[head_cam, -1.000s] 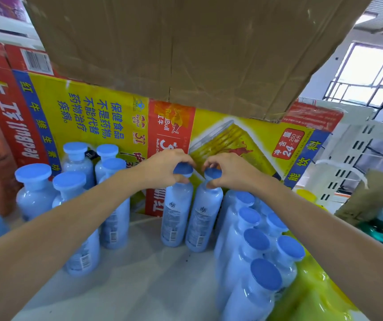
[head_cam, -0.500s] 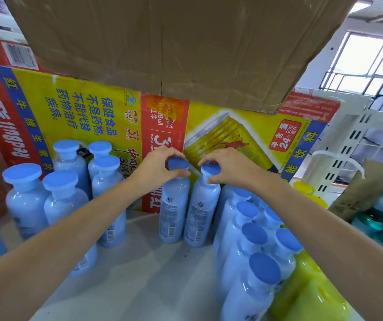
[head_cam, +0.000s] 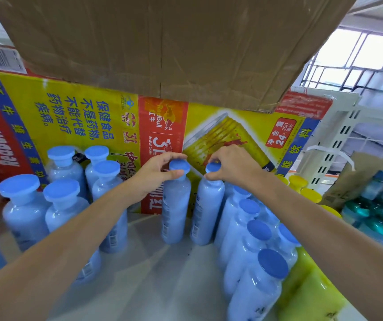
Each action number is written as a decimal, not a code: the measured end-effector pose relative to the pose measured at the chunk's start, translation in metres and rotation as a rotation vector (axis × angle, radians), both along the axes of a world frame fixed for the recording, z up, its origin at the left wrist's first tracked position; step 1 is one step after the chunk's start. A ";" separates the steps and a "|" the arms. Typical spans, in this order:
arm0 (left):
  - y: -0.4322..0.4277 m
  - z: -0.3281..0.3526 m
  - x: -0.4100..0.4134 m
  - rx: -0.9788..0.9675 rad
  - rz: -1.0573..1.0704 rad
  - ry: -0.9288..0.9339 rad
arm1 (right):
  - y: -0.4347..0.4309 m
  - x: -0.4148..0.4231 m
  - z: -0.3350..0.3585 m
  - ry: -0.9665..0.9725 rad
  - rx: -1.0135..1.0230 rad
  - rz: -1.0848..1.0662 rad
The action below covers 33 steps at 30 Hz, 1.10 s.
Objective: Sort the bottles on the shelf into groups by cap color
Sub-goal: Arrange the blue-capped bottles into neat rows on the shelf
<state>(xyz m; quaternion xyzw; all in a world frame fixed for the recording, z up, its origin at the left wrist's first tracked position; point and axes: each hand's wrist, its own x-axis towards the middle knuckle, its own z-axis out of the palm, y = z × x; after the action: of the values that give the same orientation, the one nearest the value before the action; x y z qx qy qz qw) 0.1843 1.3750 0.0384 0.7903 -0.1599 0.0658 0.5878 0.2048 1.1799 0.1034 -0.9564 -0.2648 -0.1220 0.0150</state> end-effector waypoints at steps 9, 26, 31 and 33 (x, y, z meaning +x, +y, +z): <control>-0.011 -0.032 -0.008 -0.067 0.135 -0.149 | 0.002 -0.004 0.000 0.029 -0.023 -0.039; -0.004 -0.068 -0.003 -0.152 0.081 0.023 | -0.001 -0.005 0.003 0.051 -0.018 0.105; -0.006 -0.073 -0.003 -0.149 0.113 -0.002 | 0.001 -0.006 -0.001 0.022 -0.017 0.084; -0.011 -0.076 -0.007 -0.131 0.177 -0.040 | -0.001 -0.005 -0.001 0.062 -0.011 0.091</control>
<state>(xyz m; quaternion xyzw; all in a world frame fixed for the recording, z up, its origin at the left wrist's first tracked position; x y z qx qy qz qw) 0.1770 1.3642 -0.0376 0.7598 -0.0966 0.1435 0.6267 0.1998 1.1791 0.1027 -0.9468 -0.3081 -0.0900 0.0235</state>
